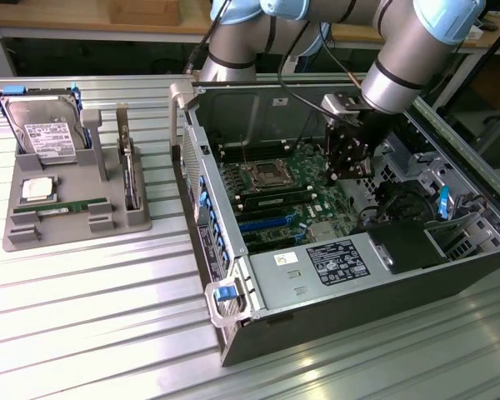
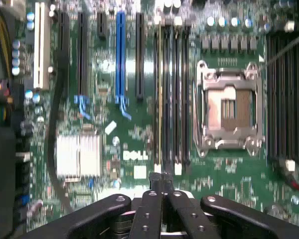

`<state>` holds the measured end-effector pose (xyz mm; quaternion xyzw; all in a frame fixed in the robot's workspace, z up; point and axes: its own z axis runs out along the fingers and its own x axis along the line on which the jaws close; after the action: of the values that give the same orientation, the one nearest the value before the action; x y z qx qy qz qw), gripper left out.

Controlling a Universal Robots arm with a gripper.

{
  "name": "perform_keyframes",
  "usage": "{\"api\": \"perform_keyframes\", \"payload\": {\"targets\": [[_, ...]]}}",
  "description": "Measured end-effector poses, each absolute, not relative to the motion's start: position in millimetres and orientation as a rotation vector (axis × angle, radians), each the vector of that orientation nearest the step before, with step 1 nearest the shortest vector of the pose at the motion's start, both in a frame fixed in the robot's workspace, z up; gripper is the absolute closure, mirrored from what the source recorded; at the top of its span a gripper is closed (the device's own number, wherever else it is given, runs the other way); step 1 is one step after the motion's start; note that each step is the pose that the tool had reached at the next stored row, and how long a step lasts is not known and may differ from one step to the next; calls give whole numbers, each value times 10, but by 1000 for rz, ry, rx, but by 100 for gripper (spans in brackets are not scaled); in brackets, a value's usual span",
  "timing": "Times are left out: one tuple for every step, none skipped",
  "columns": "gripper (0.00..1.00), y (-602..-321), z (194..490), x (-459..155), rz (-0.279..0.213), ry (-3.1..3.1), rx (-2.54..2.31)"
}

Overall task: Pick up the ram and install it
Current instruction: 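Insert the ram into the slot, then press down the ram until it locks into place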

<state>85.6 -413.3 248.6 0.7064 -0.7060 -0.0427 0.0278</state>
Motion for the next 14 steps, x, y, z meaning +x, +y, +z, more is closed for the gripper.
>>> {"api": "perform_keyframes", "payload": {"targets": [[90, -4133, 2501, 894, -132, -2179, 2181], [90, -4134, 2546, 896, -132, -2179, 2181], [90, -4133, 2588, 896, -133, -2179, 2181], [90, -4134, 2630, 896, -133, -2179, 2181], [90, -4133, 2696, 897, -133, -2179, 2181], [90, -4133, 2696, 897, -133, -2179, 2182], [90, -4133, 2697, 897, -133, -2179, 2182], [90, -4133, 2697, 897, -133, -2179, 2181], [90, -4133, 2697, 896, -133, -2179, 2181], [90, -4133, 2697, 897, -133, -2179, 2181], [90, -4133, 2697, 897, -133, -2179, 2181], [90, -4133, 2695, 890, -133, -2179, 2181], [90, -4133, 2682, 831, -133, -2179, 2181], [90, -4133, 2672, 778, -133, -2179, 2181]]}}
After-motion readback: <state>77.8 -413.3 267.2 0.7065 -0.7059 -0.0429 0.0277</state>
